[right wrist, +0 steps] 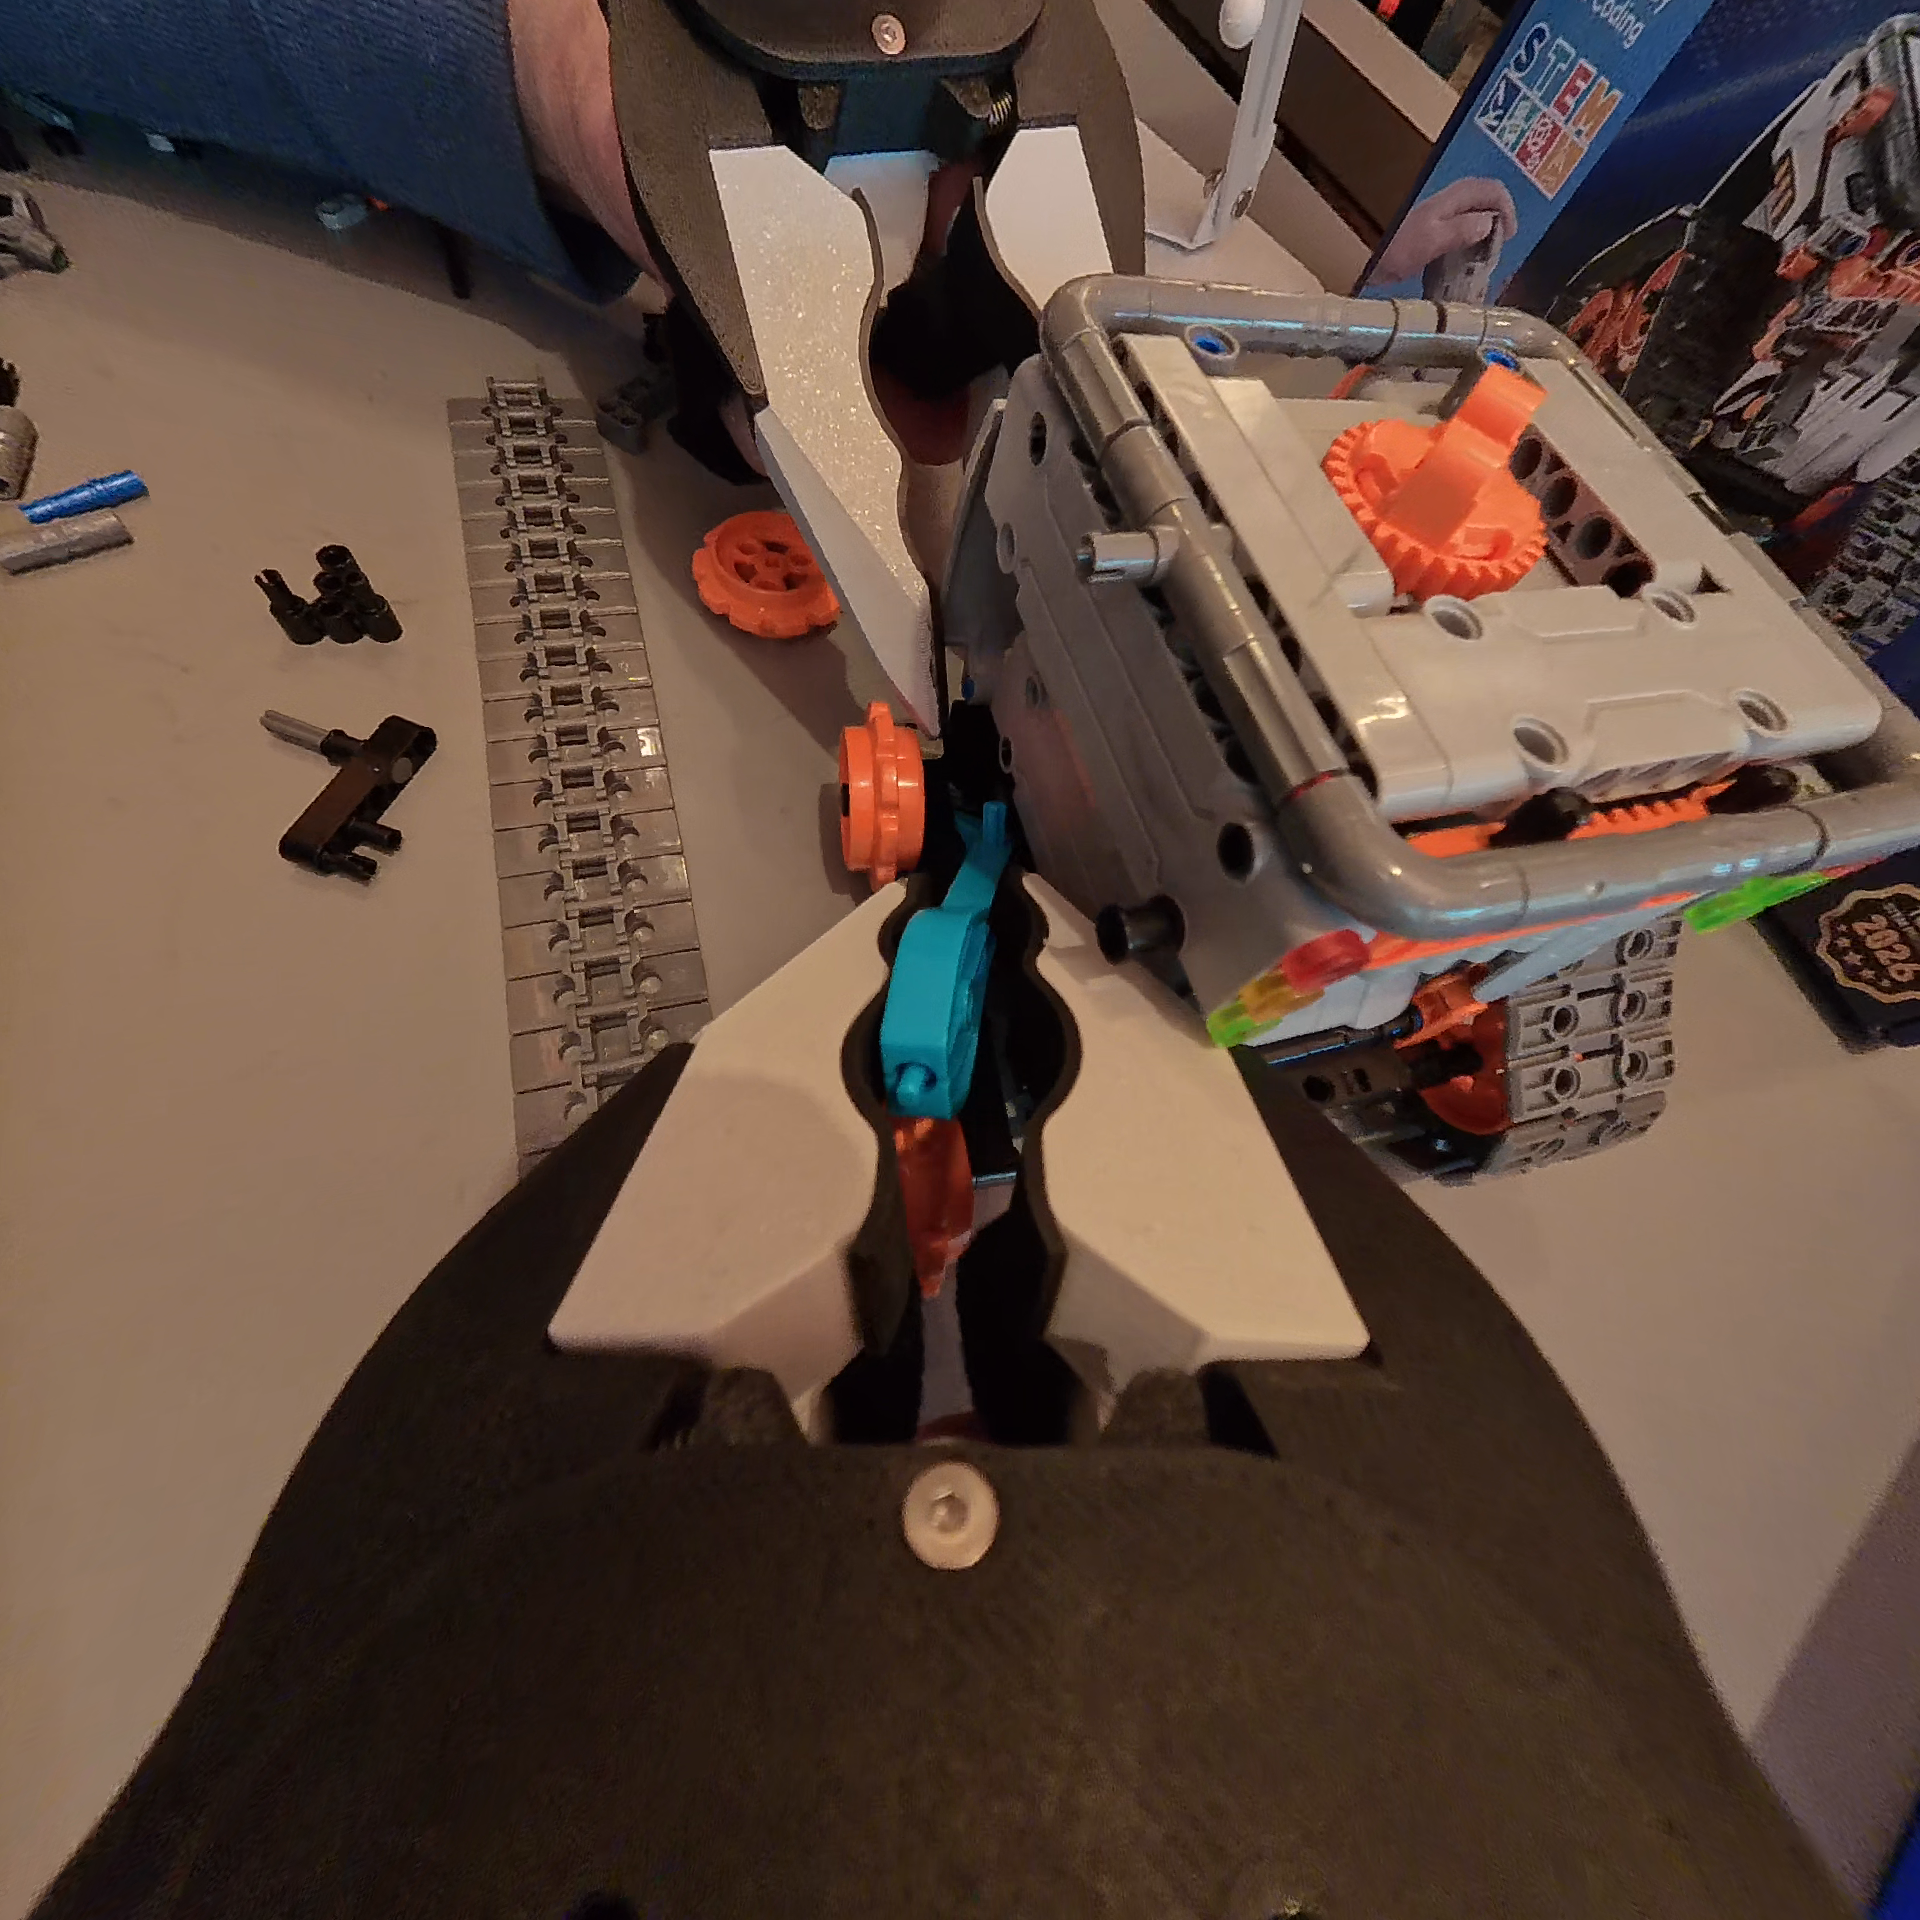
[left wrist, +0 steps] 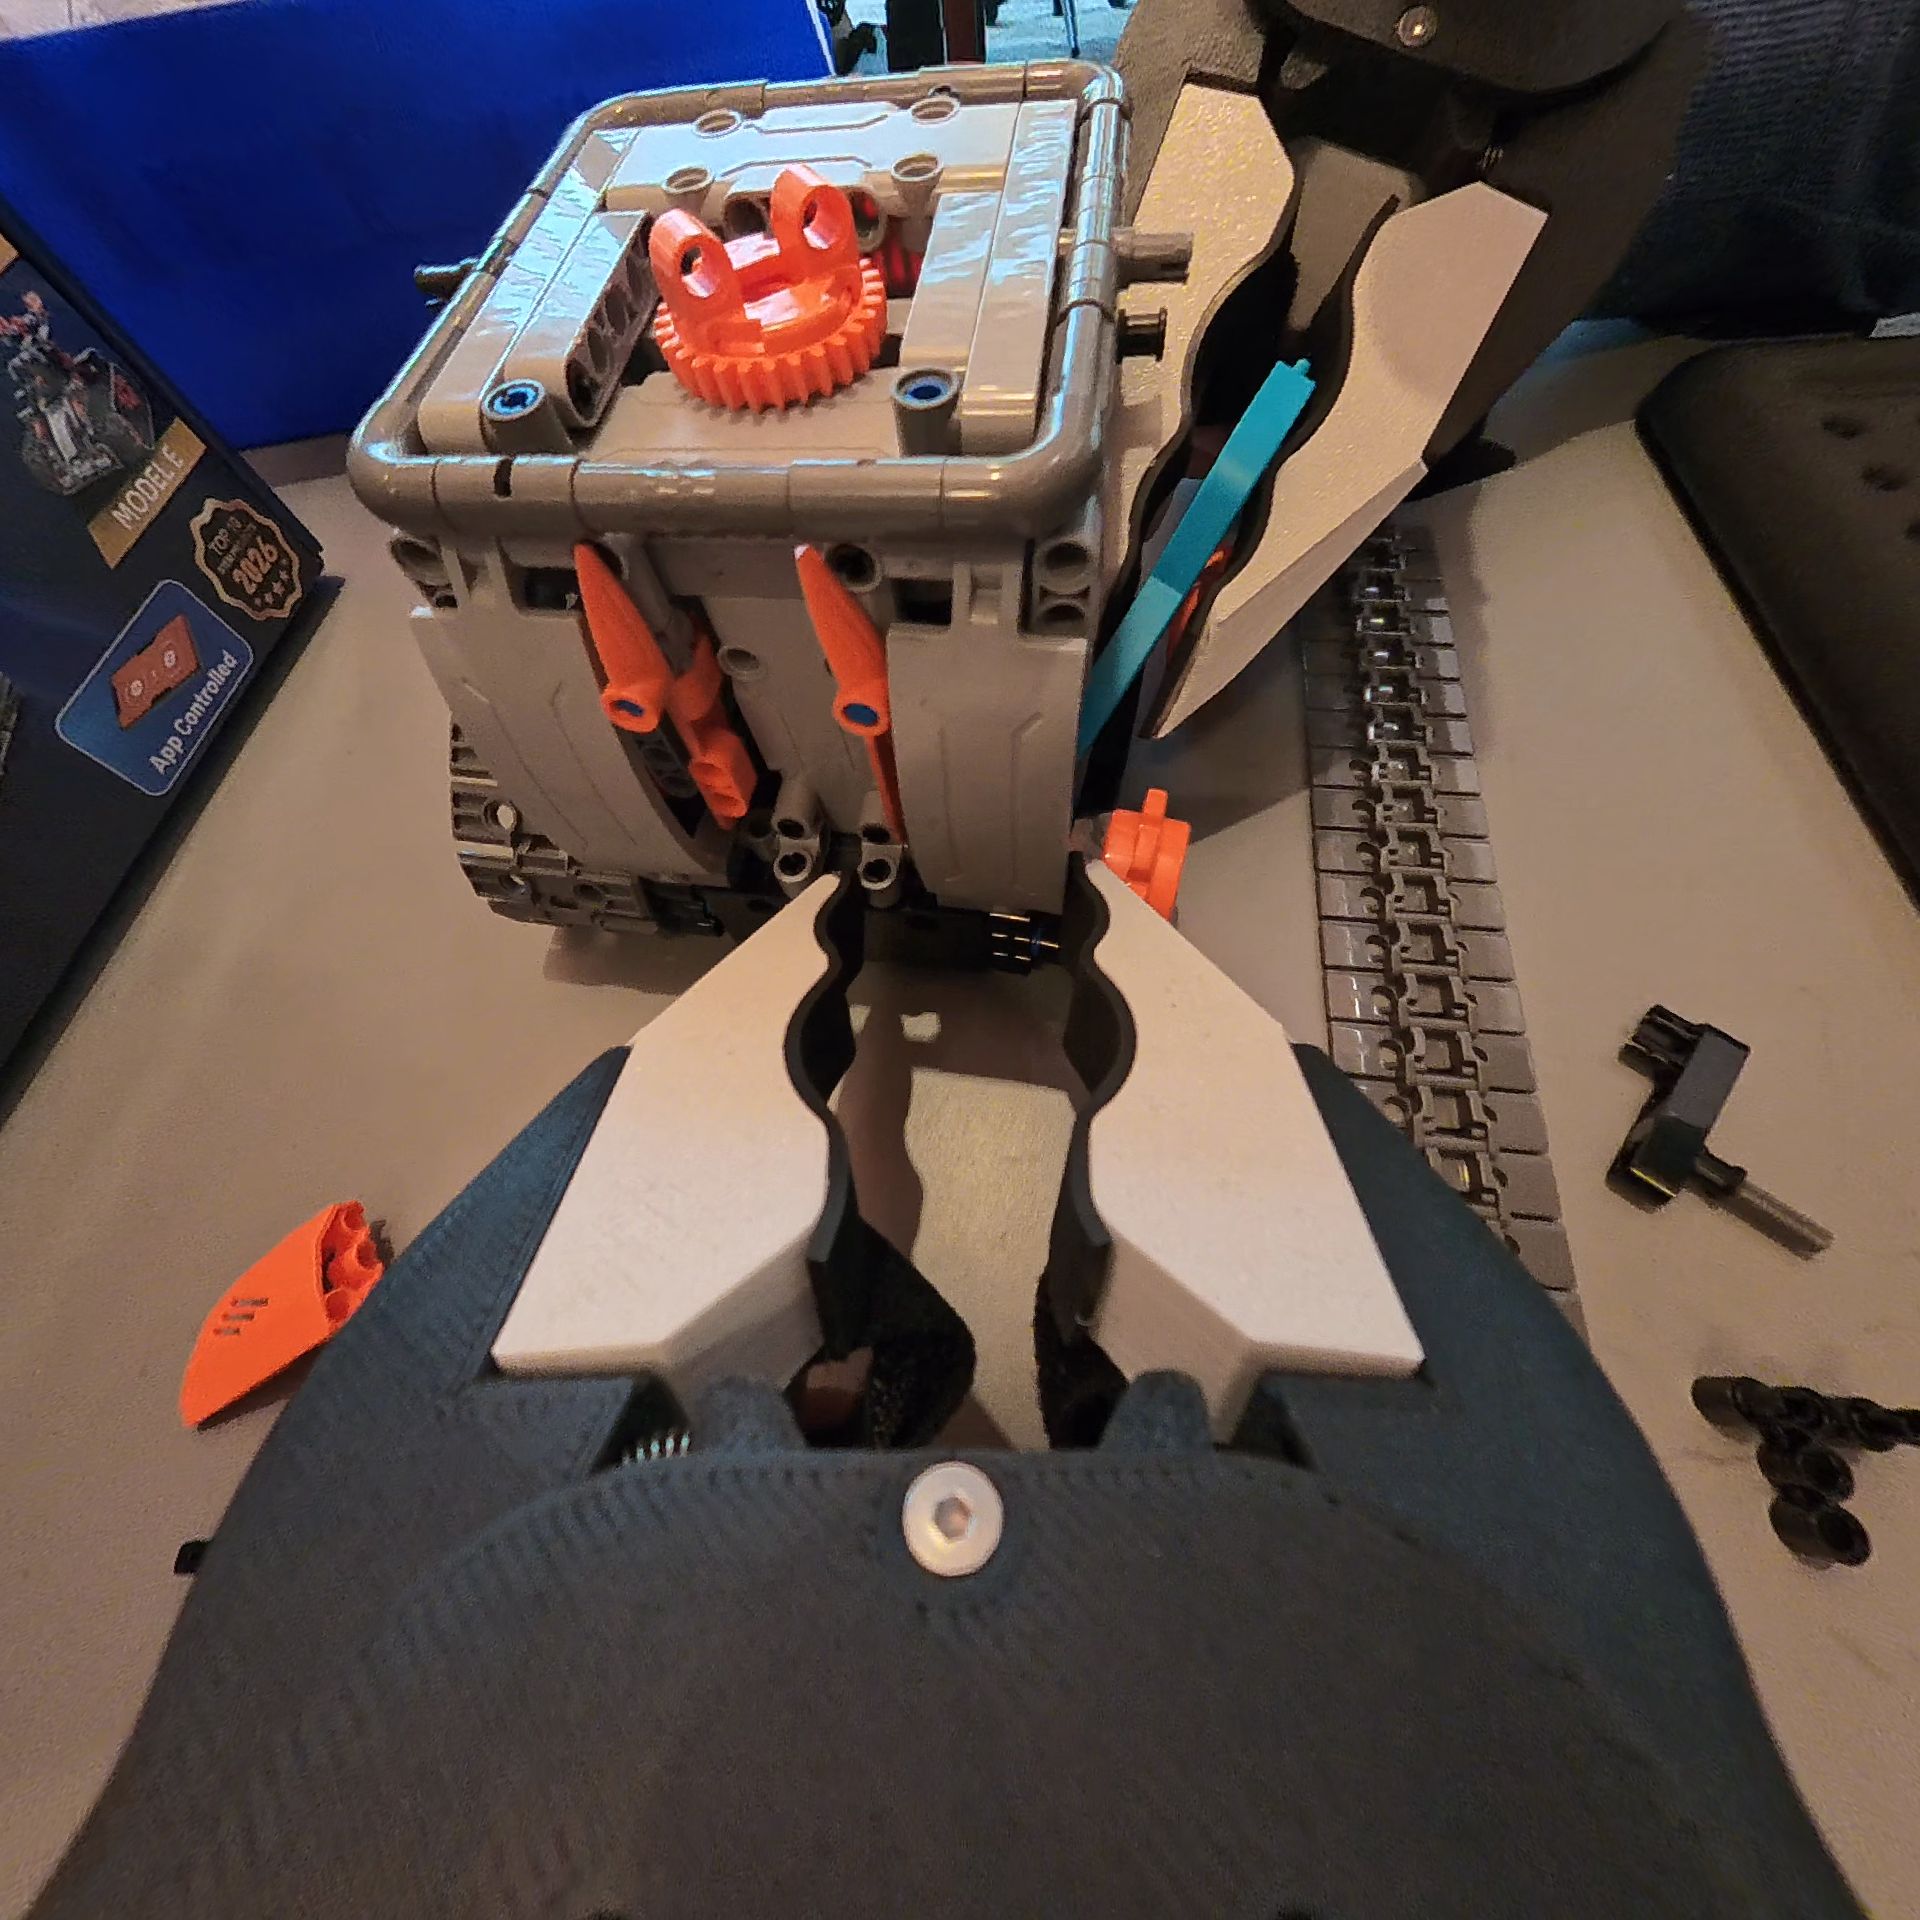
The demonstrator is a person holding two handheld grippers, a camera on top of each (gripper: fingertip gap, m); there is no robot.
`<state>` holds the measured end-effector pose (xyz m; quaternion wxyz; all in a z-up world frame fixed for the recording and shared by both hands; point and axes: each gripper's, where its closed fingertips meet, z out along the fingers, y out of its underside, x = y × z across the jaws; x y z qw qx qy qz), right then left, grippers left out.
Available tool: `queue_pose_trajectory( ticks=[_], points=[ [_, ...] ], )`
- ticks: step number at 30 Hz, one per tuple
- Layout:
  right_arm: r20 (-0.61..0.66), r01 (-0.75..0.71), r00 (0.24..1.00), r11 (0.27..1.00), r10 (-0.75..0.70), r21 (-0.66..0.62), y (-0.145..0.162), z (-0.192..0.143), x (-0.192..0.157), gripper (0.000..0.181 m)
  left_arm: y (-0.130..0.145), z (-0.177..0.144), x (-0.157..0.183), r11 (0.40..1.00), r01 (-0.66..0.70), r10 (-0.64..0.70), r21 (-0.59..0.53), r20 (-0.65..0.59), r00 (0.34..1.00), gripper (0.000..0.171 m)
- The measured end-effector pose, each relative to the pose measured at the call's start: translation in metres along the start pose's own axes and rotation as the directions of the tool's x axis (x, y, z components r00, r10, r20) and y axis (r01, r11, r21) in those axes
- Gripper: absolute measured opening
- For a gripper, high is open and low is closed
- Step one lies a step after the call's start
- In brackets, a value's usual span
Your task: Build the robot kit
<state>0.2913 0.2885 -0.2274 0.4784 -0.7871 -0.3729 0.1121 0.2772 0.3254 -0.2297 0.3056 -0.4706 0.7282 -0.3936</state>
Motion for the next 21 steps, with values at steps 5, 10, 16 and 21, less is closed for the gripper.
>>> queue_pose_trajectory(
  ticks=[5,10,16,21],
  points=[
    [0.028,0.007,1.000,1.000,-0.007,0.002,0.0008,-0.0011,-0.0008,0.011,-0.0006,0.0007,0.0010,1.000,0.000,0.000,0.002,-0.008,1.000,0.038],
    [0.058,0.017,0.998,1.000,-0.017,-0.001,0.0024,-0.0015,-0.0008,0.011,-0.0017,0.0027,0.0023,1.000,-0.004,0.004,0.002,-0.010,1.000,0.039],
    [0.070,0.029,0.997,1.000,-0.029,-0.008,0.0035,-0.0005,-0.0013,0.011,-0.0029,0.0034,0.0037,1.000,-0.011,0.011,0.004,-0.013,1.000,0.039],
    [0.094,0.035,0.995,0.999,-0.034,-0.006,0.0032,-0.0009,-0.0027,0.012,-0.0030,0.0034,0.0039,1.000,-0.007,0.008,0.007,-0.018,1.000,0.038]
  ],
)
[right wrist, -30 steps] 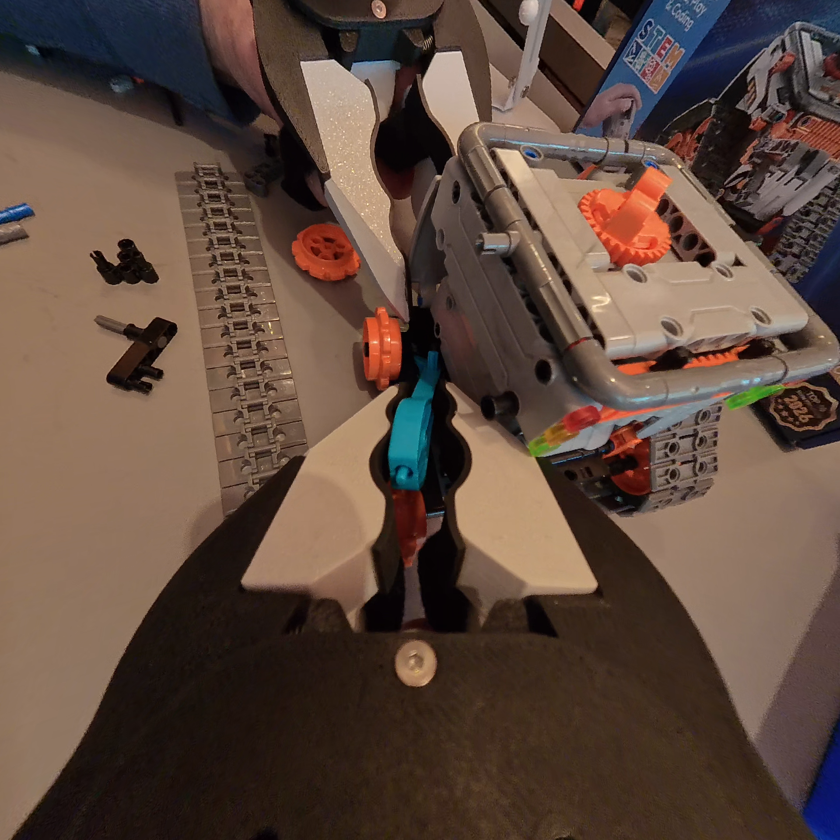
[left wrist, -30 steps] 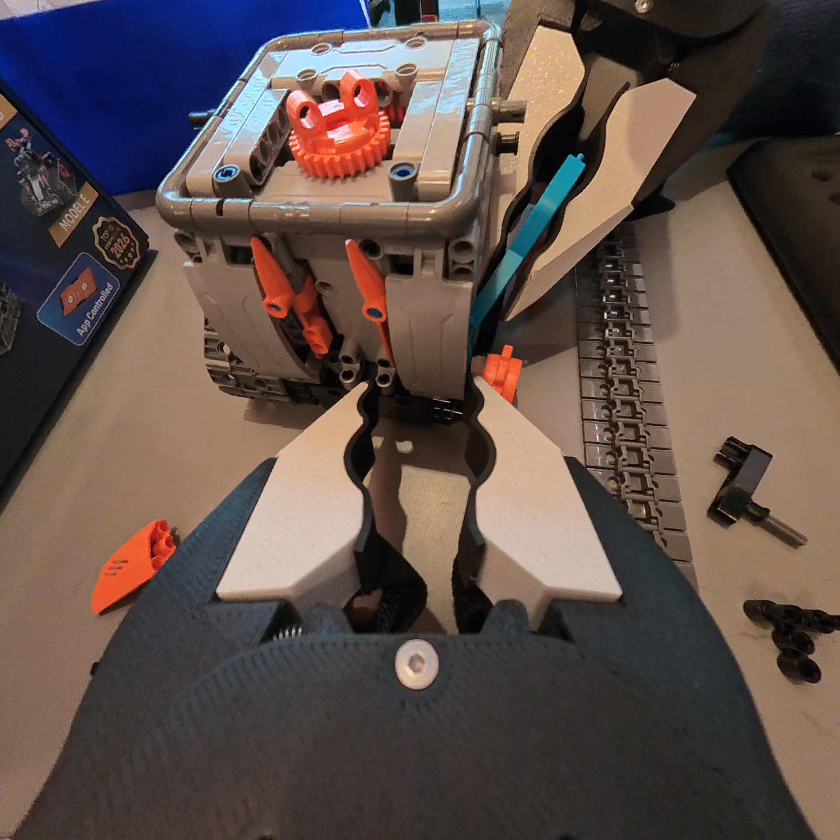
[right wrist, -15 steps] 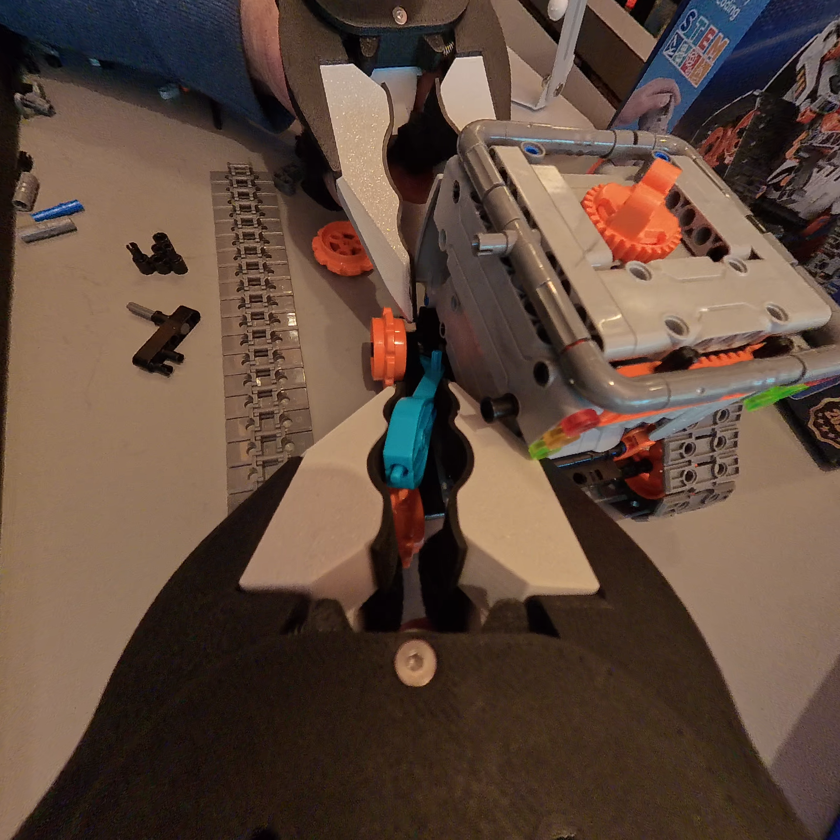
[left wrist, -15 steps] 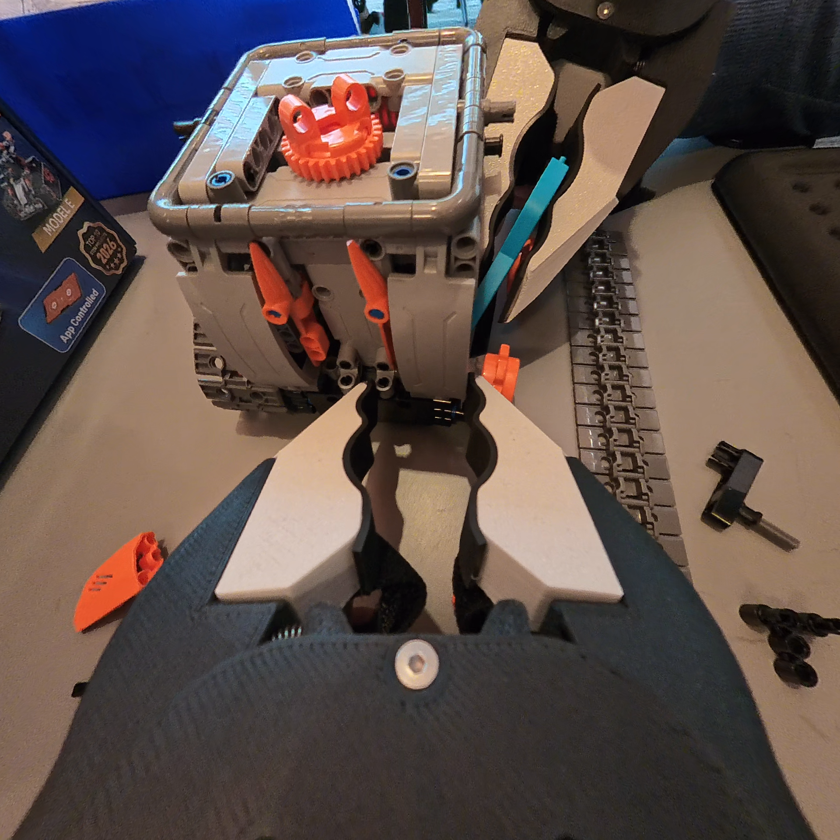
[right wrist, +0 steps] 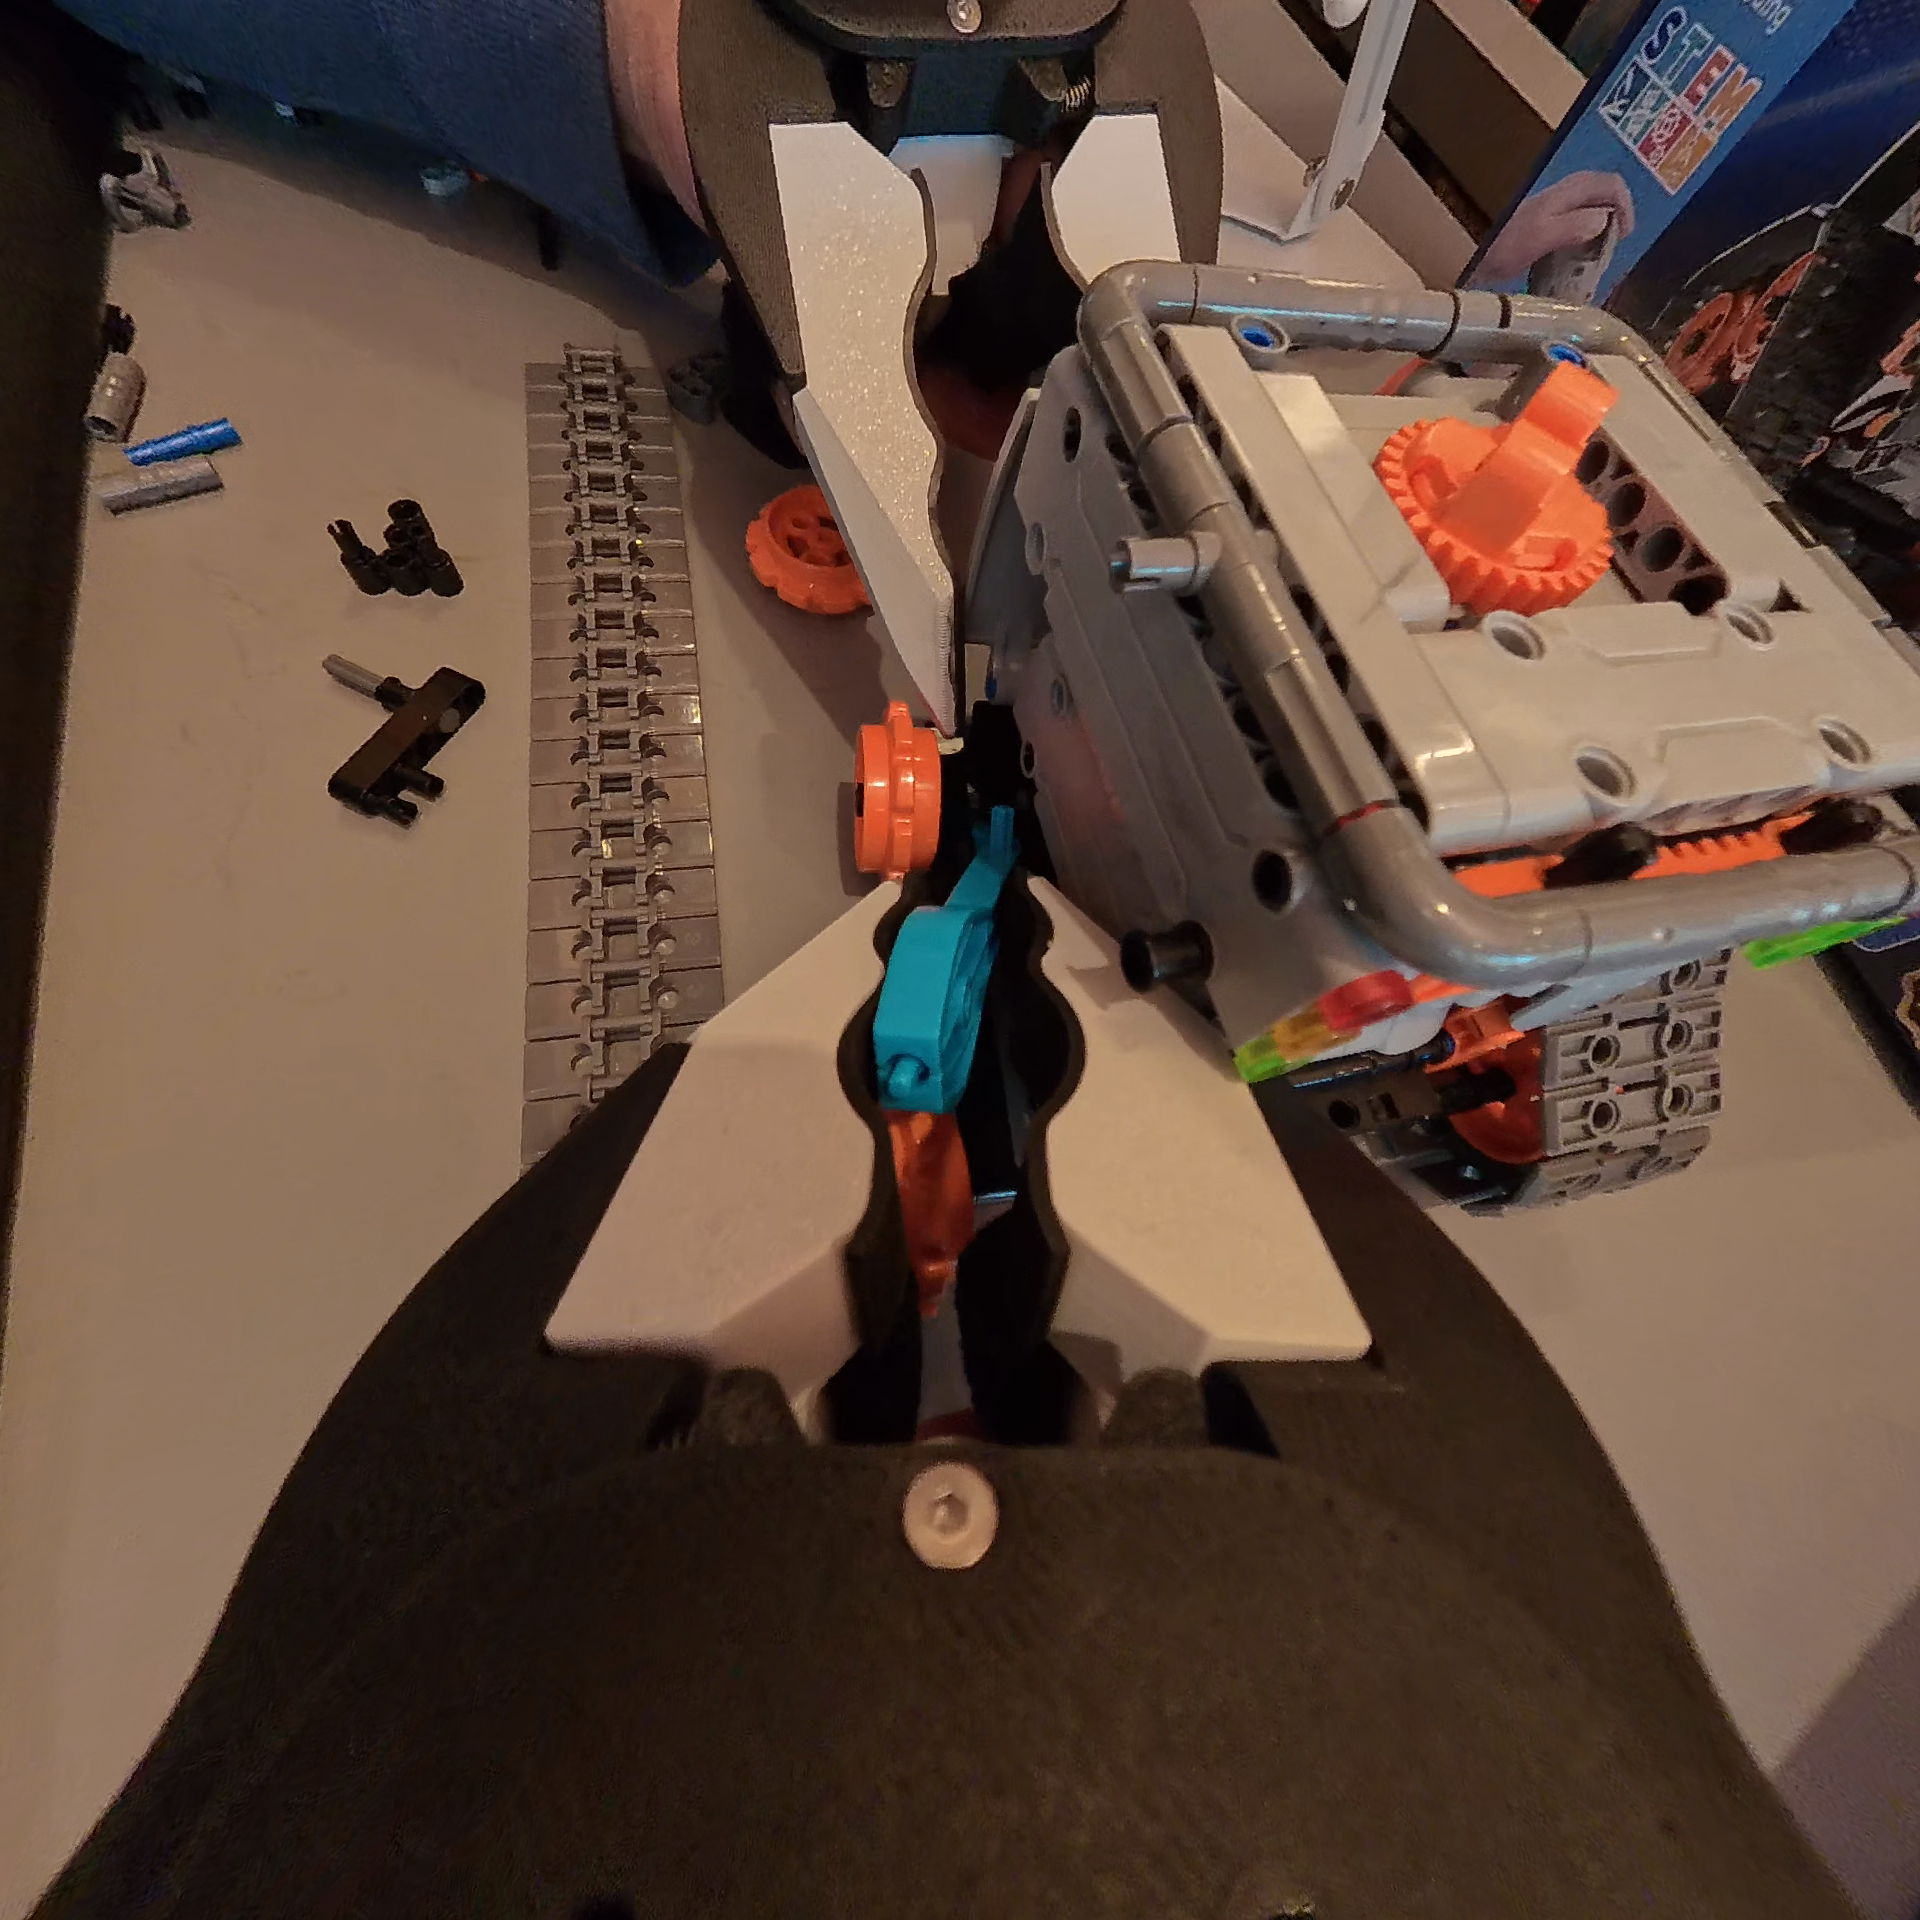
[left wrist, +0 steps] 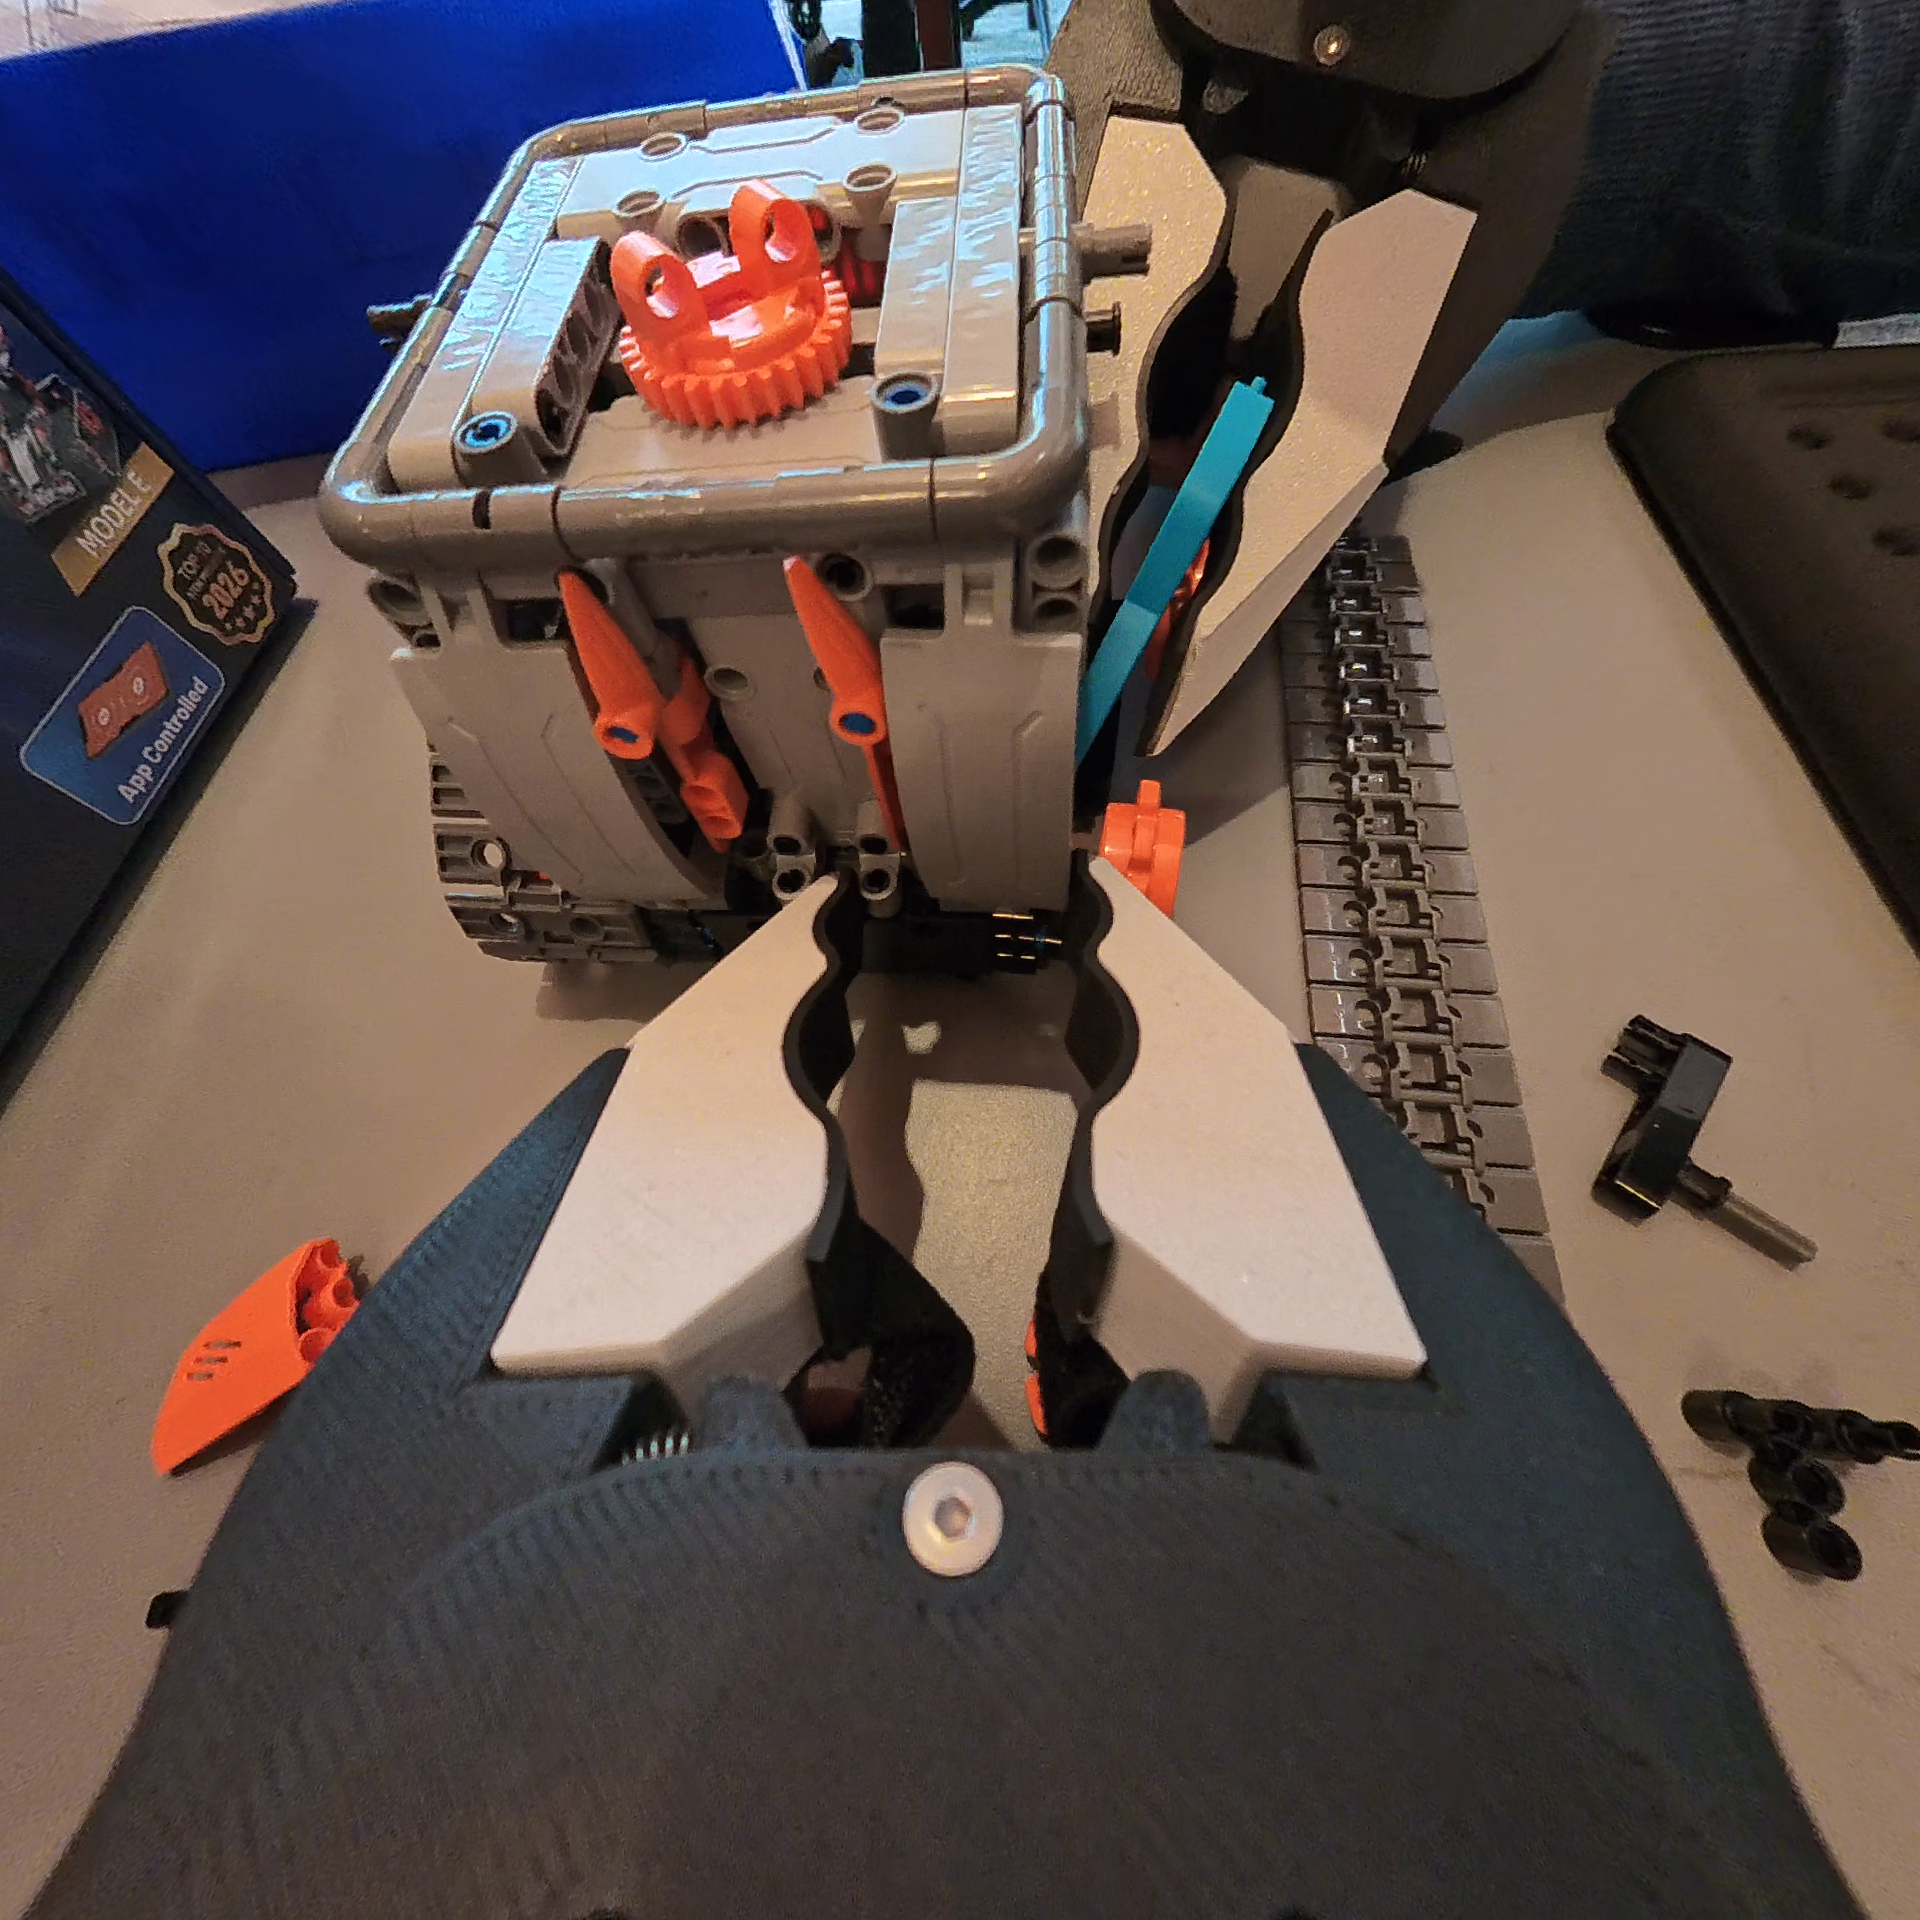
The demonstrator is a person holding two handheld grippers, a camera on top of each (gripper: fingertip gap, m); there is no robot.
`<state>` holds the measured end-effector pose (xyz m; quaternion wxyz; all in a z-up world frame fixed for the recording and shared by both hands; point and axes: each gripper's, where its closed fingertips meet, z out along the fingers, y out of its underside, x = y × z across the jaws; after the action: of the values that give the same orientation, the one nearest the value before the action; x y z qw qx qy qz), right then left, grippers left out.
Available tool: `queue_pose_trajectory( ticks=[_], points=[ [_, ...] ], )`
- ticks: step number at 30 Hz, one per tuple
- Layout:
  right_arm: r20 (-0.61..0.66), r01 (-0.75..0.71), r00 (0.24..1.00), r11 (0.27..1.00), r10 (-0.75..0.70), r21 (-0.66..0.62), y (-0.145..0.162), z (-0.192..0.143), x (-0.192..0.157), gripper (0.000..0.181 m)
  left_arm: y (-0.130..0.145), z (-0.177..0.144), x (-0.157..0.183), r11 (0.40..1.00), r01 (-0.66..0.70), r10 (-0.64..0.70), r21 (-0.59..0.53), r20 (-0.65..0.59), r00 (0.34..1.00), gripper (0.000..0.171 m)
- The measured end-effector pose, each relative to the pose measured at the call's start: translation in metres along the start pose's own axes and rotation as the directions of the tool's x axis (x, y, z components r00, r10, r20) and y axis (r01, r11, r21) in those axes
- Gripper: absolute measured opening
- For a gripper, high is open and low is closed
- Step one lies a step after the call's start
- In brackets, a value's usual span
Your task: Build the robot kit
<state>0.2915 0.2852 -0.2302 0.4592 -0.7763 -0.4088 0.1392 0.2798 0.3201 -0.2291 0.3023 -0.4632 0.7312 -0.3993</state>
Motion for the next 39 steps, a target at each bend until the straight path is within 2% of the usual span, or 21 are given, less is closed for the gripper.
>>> queue_pose_trajectory(
  ticks=[8,12,20,25,29,36,39],
  points=[
    [0.036,-0.028,0.999,1.000,0.028,0.013,0.000,-0.004,0.001,0.013,-0.004,0.001,0.002,1.000,0.009,-0.009,0.001,0.002,1.000,0.038],
    [0.036,-0.077,0.996,0.996,0.076,0.050,-0.004,-0.010,0.007,0.007,-0.013,0.000,0.005,0.999,0.053,-0.053,0.008,0.006,0.999,0.040],
    [0.143,-0.197,0.972,0.978,0.187,0.062,-0.004,-0.021,0.003,0.005,-0.025,-0.009,0.021,1.000,-0.013,0.012,0.005,0.031,0.999,0.041],
    [0.107,-0.180,0.979,0.983,0.174,0.044,-0.006,-0.022,0.004,0.005,-0.032,-0.006,0.022,0.999,0.005,-0.007,0.041,0.053,0.999,0.038],
    [0.111,-0.165,0.981,0.986,0.160,0.036,-0.025,-0.036,0.000,0.005,-0.058,-0.014,0.026,0.984,0.126,-0.125,0.128,-0.011,0.992,0.031],
    [0.126,-0.143,0.981,0.988,0.148,-0.051,-0.036,-0.052,0.004,0.005,-0.077,-0.015,0.022,0.952,0.272,-0.267,0.138,-0.051,0.962,0.030],
    [0.086,-0.126,0.988,0.992,0.128,-0.032,-0.049,-0.055,0.015,0.005,-0.086,-0.018,0.011,0.906,0.383,-0.372,0.178,-0.095,0.923,0.027]
  ],
)
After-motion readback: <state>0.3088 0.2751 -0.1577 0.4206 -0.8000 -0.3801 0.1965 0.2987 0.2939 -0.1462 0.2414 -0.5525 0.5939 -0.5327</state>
